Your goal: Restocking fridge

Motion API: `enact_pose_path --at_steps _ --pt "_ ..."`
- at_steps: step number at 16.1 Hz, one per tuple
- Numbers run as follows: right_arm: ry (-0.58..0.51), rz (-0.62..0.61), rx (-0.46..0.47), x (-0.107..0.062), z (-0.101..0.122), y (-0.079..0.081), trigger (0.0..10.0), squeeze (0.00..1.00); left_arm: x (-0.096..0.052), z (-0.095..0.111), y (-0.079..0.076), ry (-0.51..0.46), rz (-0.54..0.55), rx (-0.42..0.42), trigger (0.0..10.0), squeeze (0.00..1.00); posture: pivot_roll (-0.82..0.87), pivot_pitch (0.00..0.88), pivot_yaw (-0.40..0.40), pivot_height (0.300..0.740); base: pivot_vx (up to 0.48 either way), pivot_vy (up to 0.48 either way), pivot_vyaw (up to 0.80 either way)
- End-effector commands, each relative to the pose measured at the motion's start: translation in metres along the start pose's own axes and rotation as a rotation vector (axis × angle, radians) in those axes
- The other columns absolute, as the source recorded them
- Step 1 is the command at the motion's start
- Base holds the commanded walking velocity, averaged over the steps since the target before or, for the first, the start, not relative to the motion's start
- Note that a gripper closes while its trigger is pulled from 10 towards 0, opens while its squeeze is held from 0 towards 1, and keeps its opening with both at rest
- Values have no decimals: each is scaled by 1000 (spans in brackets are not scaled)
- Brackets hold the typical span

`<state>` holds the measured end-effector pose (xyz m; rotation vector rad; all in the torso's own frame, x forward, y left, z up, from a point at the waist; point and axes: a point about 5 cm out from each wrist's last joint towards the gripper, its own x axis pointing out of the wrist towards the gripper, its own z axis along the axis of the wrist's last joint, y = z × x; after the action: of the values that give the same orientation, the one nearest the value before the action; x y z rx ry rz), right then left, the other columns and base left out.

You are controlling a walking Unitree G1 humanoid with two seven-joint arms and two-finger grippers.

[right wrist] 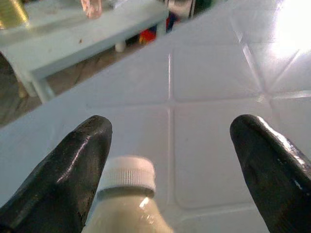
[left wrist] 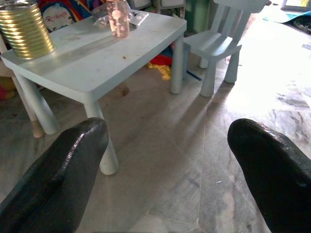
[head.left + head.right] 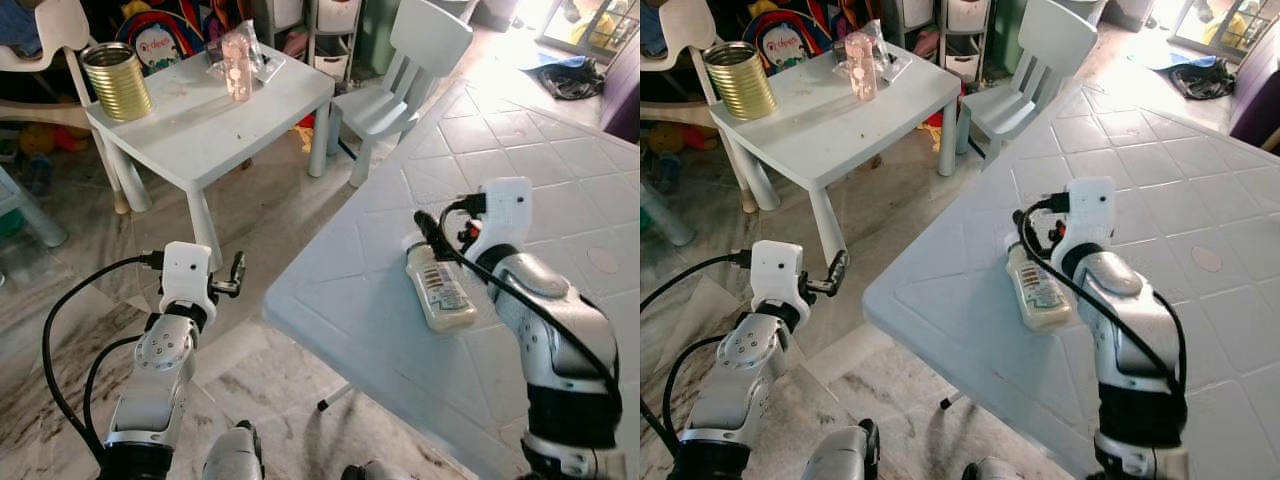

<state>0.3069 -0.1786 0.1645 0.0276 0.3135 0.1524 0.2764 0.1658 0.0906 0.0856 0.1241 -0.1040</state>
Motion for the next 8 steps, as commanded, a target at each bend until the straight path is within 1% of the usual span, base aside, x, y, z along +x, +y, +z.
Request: enact_pose_path --at_steps 1,2,4,6,7,8 --pt "31 46 43 4 -2 3 10000 0 1 -3 -3 23 -17 1 10000 0 74 102 -40 740 0 0 0" --pt "42 68 48 6 -2 5 10000 0 1 -4 -4 26 -20 1 10000 0 75 106 -39 740 0 0 0" --pt "88 129 80 17 -5 15 10000 0 0 -5 -7 34 -35 3 10000 0 78 109 -43 740 0 0 0" --pt "112 153 97 20 -7 17 10000 0 0 -5 -7 35 -36 2 10000 0 80 109 -44 740 0 0 0" --pt "179 189 127 20 -13 22 10000 0 0 -4 -7 36 -35 2 10000 0 85 113 -51 740 0 0 0" --pt "214 197 152 20 -18 23 10000 0 0 -5 -7 38 -33 2 10000 0 85 113 -51 740 0 0 0"
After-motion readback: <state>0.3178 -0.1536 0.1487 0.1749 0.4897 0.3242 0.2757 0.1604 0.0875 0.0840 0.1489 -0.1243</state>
